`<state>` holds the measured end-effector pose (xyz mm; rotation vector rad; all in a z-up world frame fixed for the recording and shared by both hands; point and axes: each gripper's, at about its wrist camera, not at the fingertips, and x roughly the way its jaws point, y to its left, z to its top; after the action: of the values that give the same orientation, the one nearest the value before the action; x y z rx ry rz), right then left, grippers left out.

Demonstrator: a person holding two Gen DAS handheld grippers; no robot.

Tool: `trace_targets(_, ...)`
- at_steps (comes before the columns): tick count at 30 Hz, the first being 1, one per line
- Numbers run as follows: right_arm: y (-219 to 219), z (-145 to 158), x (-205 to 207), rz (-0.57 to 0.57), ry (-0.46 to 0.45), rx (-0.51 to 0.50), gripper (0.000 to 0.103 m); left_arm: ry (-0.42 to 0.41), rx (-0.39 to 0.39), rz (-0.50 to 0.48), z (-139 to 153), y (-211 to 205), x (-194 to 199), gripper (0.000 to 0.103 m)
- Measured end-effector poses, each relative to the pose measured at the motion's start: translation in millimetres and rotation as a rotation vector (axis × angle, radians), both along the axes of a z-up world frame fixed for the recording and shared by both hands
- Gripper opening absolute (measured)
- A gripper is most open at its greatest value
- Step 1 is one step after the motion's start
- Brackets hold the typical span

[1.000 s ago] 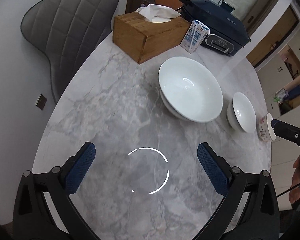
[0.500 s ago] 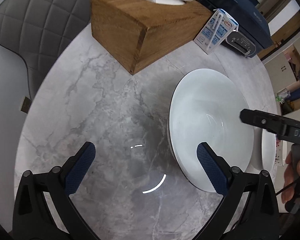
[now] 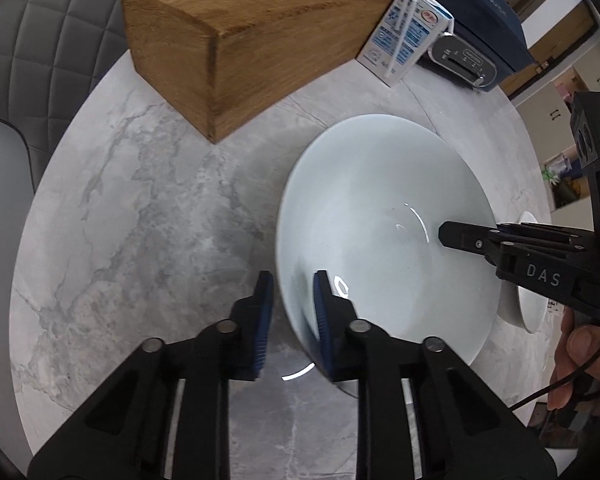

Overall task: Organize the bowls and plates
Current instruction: 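Lift the large white bowl with the left tool and carry it to the plates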

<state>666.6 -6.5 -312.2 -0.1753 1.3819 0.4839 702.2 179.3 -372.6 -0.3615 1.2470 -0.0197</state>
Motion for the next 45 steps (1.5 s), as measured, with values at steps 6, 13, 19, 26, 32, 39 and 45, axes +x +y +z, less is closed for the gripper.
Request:
trace_targets(6, 2, 2, -10, 0.015, -0.003, -0.010, 0.012, 0.003, 0.013, -0.010, 2, -9, -1, 0.012)
trace_targets(13, 8, 20, -14, 0.027, -0.031, 0.006, 0.012, -0.027, 0.031, -0.009, 24, -12, -14, 0.012)
trace_targets(19, 10, 39, -31, 0.040, -0.060, 0.018, 0.012, -0.047, 0.030, -0.014, 44, -11, -33, 0.012)
trace_targets(26, -12, 61, -80, 0.047, -0.075, 0.065, 0.012, -0.051, 0.022, -0.038, 61, -22, -72, 0.012)
trace_targets(32, -64, 63, -146, 0.018, -0.063, 0.110, 0.012, -0.054, 0.009, -0.098, 73, -58, -131, 0.012)
trace_targets(39, -150, 47, -221, -0.118, -0.051, 0.128, 0.012, -0.026, -0.029, -0.212, 65, -131, -182, 0.012)
trace_targets(45, -220, 27, -266, -0.264, -0.035, 0.136, 0.012, 0.011, -0.038, -0.322, 46, -198, -214, 0.012)
